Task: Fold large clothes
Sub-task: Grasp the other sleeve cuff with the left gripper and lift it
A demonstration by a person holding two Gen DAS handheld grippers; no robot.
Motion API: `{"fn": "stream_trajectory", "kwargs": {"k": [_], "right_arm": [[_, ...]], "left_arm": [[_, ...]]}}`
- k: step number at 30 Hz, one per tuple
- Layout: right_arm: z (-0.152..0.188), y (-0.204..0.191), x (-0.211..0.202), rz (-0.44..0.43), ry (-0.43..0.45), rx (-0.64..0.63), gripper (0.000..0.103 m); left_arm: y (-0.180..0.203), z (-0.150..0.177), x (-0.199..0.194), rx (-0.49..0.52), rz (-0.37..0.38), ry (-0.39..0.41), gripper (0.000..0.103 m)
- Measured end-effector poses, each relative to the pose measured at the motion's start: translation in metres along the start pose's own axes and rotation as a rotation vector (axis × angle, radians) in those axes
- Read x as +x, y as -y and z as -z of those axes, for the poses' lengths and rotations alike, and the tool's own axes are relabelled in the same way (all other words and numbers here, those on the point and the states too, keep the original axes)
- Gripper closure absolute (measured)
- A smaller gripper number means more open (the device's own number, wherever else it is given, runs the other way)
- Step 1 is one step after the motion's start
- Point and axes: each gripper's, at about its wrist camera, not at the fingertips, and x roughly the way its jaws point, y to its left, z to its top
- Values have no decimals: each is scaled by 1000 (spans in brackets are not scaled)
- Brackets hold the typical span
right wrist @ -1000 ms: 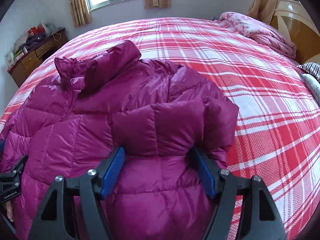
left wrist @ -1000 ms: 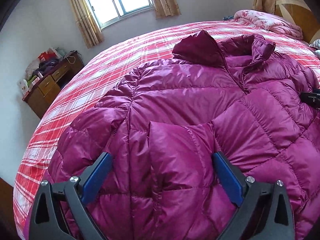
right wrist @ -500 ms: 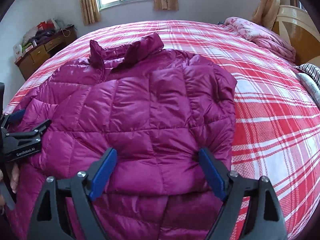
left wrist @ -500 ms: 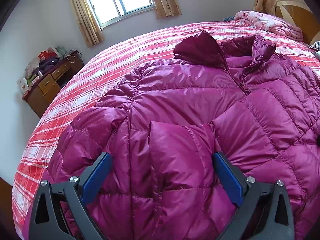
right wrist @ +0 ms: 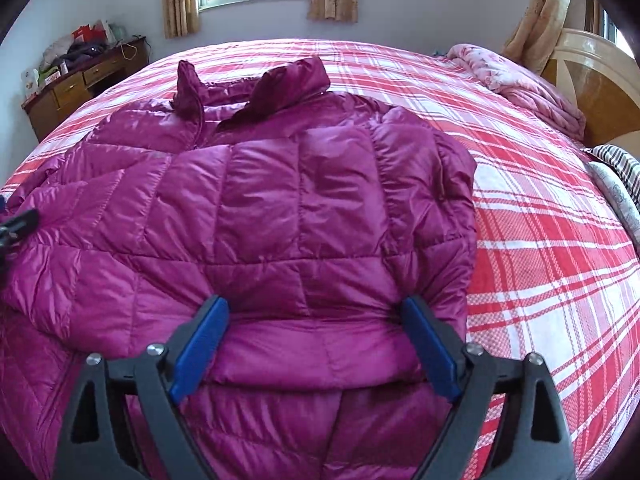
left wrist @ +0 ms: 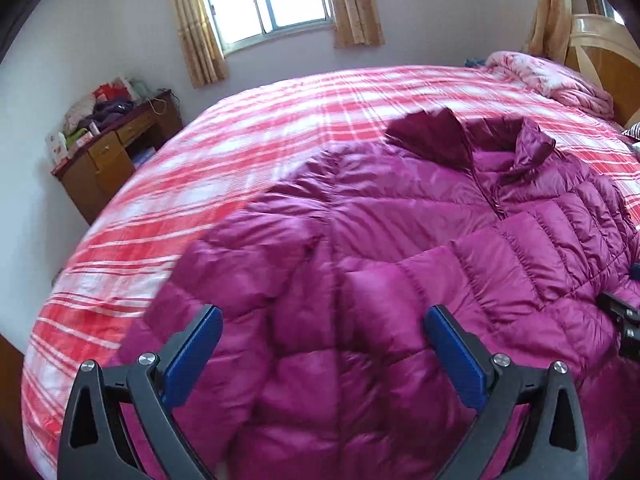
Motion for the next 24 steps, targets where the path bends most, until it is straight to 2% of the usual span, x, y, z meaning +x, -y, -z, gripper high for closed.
{"fn": "stream_trajectory", "kwargs": {"k": [5, 9, 13, 17, 20, 24], "right_arm": [[0, -1, -2, 1, 6, 0, 11], [1, -2, -2, 0, 6, 0, 11], [1, -3, -3, -1, 9, 0, 11], [1, -3, -3, -1, 10, 0, 11], [1, -3, -3, 0, 11, -1, 11], [1, -3, -5, 1, 16, 0, 11]], "left_arm": [[-57, 22, -29, 1, -128, 41, 1], [-115, 49, -37, -42, -251, 6, 1], [-167, 82, -50, -106, -329, -31, 1], [-198, 109, -54, -170, -333, -88, 1], [-207, 123, -49, -192, -328, -123, 1], [-207, 136, -39, -247, -260, -175, 2]]}}
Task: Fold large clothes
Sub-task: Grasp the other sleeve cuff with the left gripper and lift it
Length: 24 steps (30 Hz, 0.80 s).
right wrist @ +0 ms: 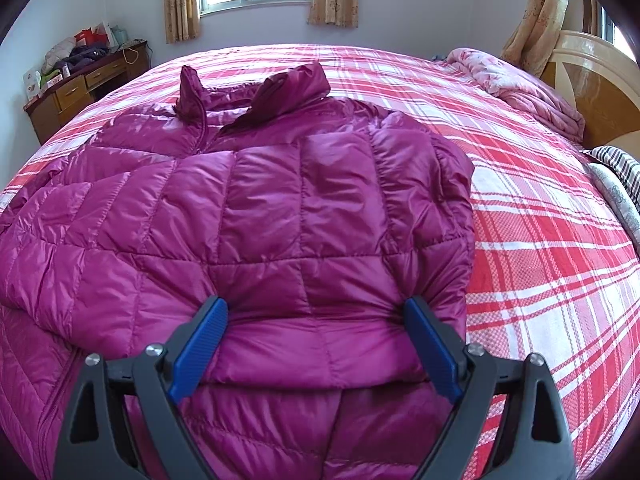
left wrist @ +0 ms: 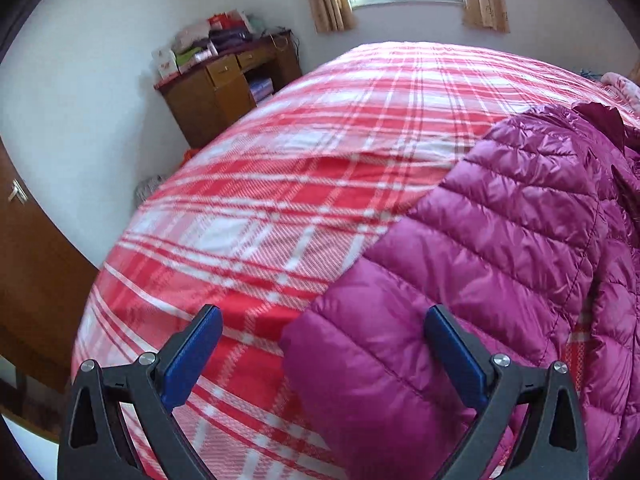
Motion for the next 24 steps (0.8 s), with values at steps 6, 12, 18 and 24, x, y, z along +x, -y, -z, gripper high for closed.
{"fn": "stream_trajectory", "kwargs": {"k": [6, 12, 18, 24], "right_arm": [[1, 0, -2, 1, 10, 0, 11], [2, 11, -25, -56, 71, 33, 11], [13, 43, -61, -127, 157, 115, 11], [25, 85, -64, -72, 199, 157, 11]], "left_arm": [[13, -1, -8, 15, 78, 21, 78], [8, -43, -45, 65, -61, 168, 85], [8, -92, -71, 107, -180, 259, 86], [22, -102, -65, 126, -173, 236, 87]]}}
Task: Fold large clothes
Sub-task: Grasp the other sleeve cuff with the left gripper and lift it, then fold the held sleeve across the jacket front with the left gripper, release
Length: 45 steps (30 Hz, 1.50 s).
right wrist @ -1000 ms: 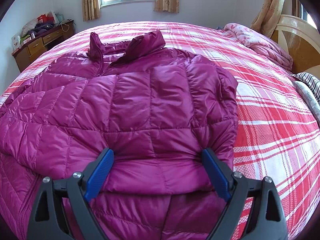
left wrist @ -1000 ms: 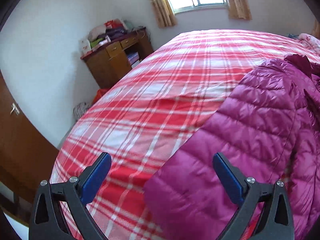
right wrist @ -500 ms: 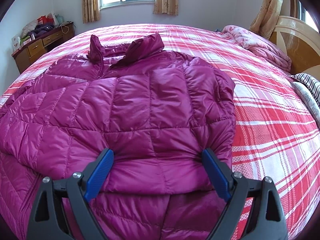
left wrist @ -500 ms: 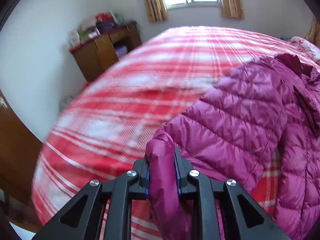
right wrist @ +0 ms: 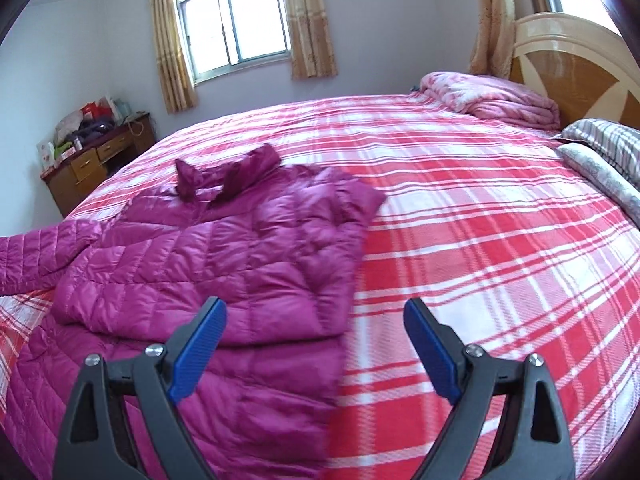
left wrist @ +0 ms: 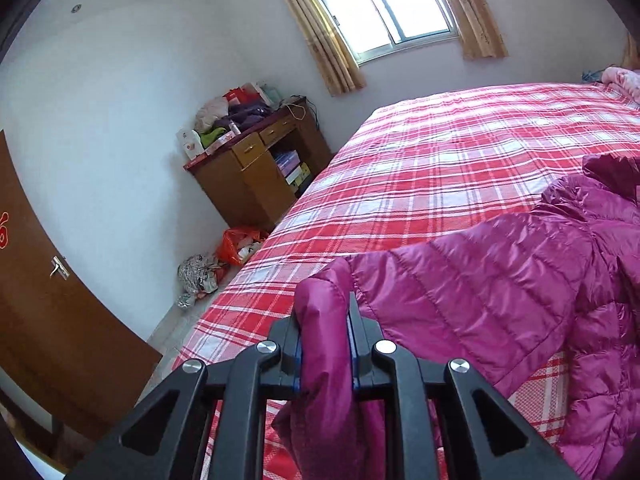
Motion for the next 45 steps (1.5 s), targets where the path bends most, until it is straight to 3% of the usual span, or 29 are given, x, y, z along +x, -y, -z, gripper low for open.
{"fn": "stream_trajectory", "kwargs": {"k": [5, 8, 12, 17, 26, 31, 35, 37, 39, 40, 41, 45], "right_arm": [[10, 37, 7, 68, -16, 53, 11], [15, 51, 6, 54, -29, 112, 11], [16, 53, 6, 50, -28, 112, 11], [19, 59, 10, 37, -59, 144, 11], [23, 64, 10, 22, -59, 183, 11], [23, 62, 11, 31, -64, 173, 11], [23, 62, 12, 34, -66, 169, 10], [23, 61, 13, 37, -70, 160, 9], [23, 60, 13, 39, -71, 155, 8], [24, 60, 14, 38, -72, 154, 8], [24, 60, 14, 36, -74, 153, 7], [23, 59, 13, 32, -72, 151, 6]], "left_arm": [[23, -23, -29, 27, 27, 69, 87], [47, -49, -54, 68, 67, 143, 87], [98, -78, -89, 156, 125, 232, 87], [184, -91, -125, 287, 210, 291, 87], [307, -66, -201, 437, 402, 368, 87], [361, -38, -216, 510, 436, 376, 87], [384, -21, -209, 524, 447, 368, 84], [392, -15, -205, 544, 461, 348, 76], [396, -10, -204, 541, 476, 347, 53], [394, -9, -206, 531, 477, 361, 30], [390, -9, -210, 510, 470, 390, 16], [366, -14, -215, 471, 456, 449, 12]]}}
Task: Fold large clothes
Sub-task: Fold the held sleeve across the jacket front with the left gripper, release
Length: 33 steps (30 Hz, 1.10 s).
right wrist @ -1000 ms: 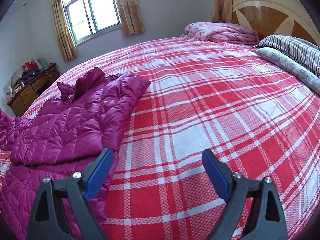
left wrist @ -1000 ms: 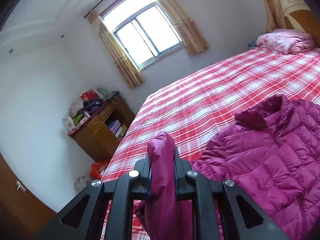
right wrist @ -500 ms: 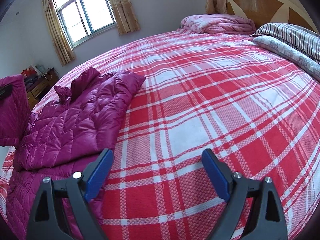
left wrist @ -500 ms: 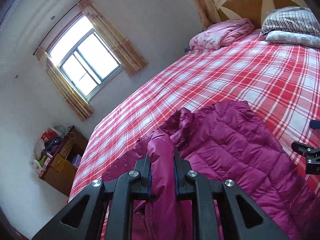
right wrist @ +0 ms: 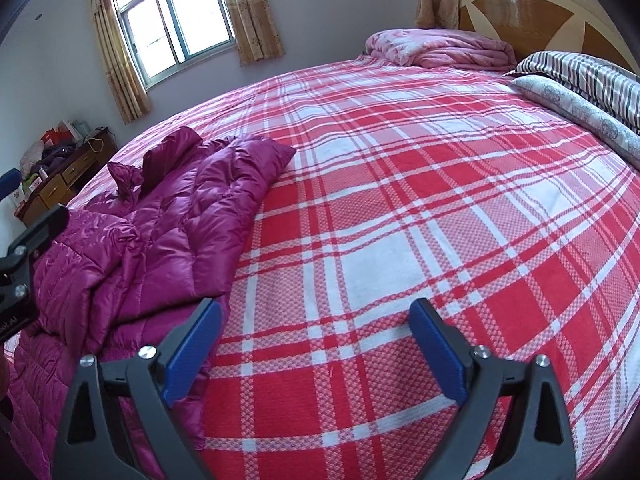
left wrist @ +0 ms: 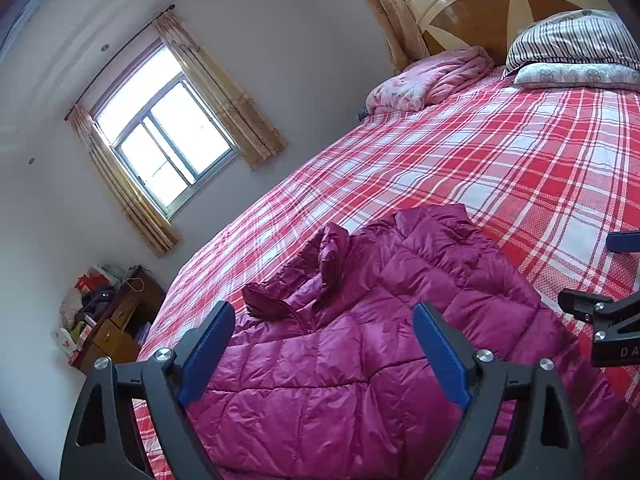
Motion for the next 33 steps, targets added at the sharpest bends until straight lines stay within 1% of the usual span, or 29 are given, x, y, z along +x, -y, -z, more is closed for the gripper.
{"fn": "stream_trajectory", "kwargs": {"k": [2, 5, 7, 8, 9, 10, 12, 14, 15, 17, 19, 21, 23, 25, 28, 30, 31, 33], "right_arm": [[0, 2, -3, -14, 14, 7, 6], [-1, 1, -11, -24, 46, 12, 7], [-3, -6, -18, -40, 56, 10, 16], [-6, -13, -21, -66, 46, 2, 24], [-9, -23, -26, -96, 44, -12, 29], [-11, -37, -31, -121, 49, -37, 30], [-16, -70, -40, -186, 52, -104, 34], [-20, -106, -40, -283, 13, -161, 34], [-22, -123, -38, -325, -10, -182, 37], [-23, -153, -30, -374, -52, -223, 39], [-21, -178, -17, -375, -86, -276, 39], [-14, -195, 1, -357, -131, -313, 39], [-7, -198, 21, -331, -178, -295, 39], [0, -192, 36, -325, -213, -271, 39], [7, -191, 42, -303, -209, -308, 39], [5, -193, 37, -281, -223, -336, 40], [0, -192, 31, -277, -221, -336, 40], [-12, -192, 16, -276, -175, -330, 40]], "left_arm": [[-17, 8, 2, -19, -21, -11, 12], [-51, 29, 19, -58, -79, -61, 12], [-83, 47, 37, -106, -112, -120, 12], [-97, 57, 47, -133, -120, -153, 12], [-112, 66, 57, -163, -123, -185, 12], [-128, 76, 68, -194, -127, -214, 12], [-147, 91, 88, -226, -132, -261, 12], [-160, 106, 107, -239, -156, -306, 12], [-163, 114, 115, -248, -159, -329, 12], [-167, 129, 130, -263, -161, -365, 12], [-169, 143, 140, -279, -161, -391, 12], [-171, 155, 147, -310, -151, -401, 12], [-174, 162, 150, -336, -142, -402, 11], [-177, 166, 153, -355, -137, -401, 6], [-184, 170, 157, -399, -94, -402, 6], [-194, 168, 153, -423, -95, -398, 6], [-200, 166, 147, -436, -100, -381, 6], [-216, 158, 133, -480, -117, -328, 6]]}}
